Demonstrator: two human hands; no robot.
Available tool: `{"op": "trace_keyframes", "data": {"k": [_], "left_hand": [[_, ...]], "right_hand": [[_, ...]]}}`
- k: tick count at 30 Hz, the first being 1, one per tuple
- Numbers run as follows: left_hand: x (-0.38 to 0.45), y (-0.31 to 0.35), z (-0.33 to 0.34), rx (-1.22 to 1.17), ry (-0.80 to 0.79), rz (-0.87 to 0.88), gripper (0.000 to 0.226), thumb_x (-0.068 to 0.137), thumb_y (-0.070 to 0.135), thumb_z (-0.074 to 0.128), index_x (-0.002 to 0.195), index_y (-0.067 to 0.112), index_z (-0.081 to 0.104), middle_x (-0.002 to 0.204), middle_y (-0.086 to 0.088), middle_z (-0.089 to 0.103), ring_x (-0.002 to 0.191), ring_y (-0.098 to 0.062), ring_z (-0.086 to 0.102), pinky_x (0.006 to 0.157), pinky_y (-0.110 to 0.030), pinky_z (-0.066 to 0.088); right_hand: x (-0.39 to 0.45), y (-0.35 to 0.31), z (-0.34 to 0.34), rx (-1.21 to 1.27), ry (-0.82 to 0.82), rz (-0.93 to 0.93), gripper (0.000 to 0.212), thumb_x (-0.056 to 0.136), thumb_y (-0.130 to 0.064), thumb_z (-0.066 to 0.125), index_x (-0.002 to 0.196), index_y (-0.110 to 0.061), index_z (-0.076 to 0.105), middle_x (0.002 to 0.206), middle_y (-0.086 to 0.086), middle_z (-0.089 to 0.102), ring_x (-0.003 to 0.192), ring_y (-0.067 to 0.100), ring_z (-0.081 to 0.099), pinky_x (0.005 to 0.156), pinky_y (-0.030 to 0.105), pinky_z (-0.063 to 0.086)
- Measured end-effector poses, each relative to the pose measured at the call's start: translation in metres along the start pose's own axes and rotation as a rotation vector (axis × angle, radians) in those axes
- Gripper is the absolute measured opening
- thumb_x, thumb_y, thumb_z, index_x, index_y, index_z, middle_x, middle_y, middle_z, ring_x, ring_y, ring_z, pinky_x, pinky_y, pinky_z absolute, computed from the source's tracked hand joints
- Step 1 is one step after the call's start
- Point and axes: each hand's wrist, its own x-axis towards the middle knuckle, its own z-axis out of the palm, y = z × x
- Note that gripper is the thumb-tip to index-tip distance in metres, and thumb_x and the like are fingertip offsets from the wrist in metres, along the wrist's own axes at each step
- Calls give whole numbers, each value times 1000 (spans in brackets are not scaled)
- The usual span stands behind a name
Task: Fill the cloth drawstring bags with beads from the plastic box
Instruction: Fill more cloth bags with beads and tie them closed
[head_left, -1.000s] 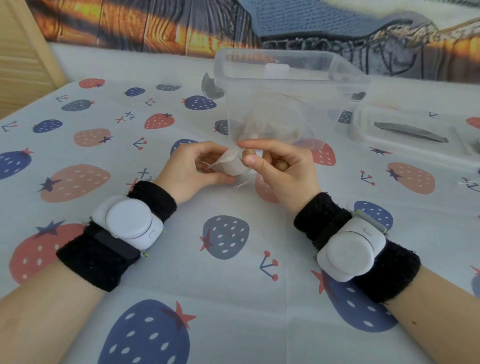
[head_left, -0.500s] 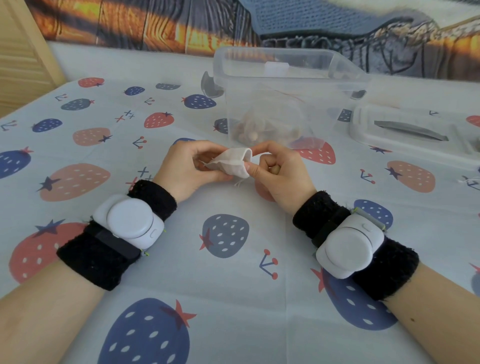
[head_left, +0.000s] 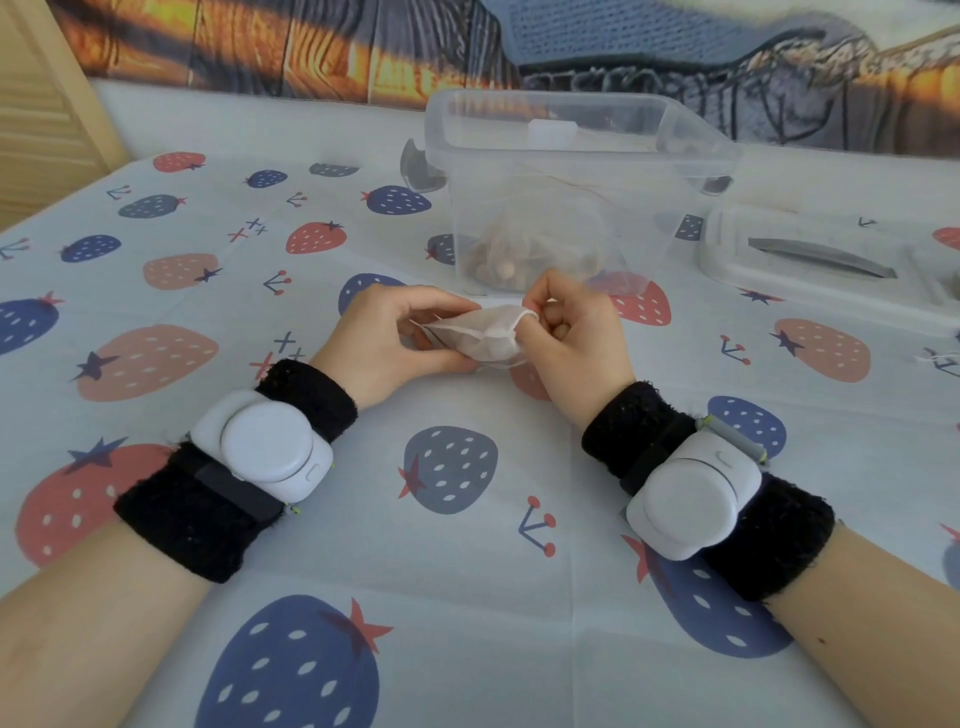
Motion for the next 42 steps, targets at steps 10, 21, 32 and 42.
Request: {"op": "trace_keyframes", "data": {"k": [10, 21, 32, 42], "left_hand": [[2, -1, -5, -149, 44, -52, 45, 68, -9, 75, 103, 17, 65, 86, 15, 69, 77, 6, 63, 75, -9, 47], [4, -2, -6, -195, 25, -85, 36, 73, -3, 73, 99, 21, 66, 87, 23, 71, 87, 2, 65, 80, -11, 48], [2, 2, -6, -226, 5, -59, 39, 70, -4, 74, 106, 10, 65, 105, -4, 69, 95, -12, 64, 86, -20, 51], [2, 2, -5, -196, 31, -88, 41, 71, -5, 74, 107, 12, 65, 101, 4, 69, 89, -8, 63, 86, -20, 51]], "right_hand": [[13, -5, -19, 807, -202, 764, 12, 84, -11, 42, 73, -12, 39, 55, -1, 25, 33, 8, 21, 28, 12, 14], [19, 2, -18, 941, -58, 724, 30, 101, -25, 33, 75, -12, 41, 45, -2, 30, 32, 8, 24, 28, 12, 15], [15, -3, -15, 828, -80, 604, 14, 97, -4, 31, 89, -7, 42, 56, 5, 38, 34, 8, 26, 30, 12, 16], [18, 1, -19, 936, 10, 611, 21, 87, -1, 23, 80, -9, 41, 58, 4, 35, 37, 10, 23, 33, 12, 16]]}}
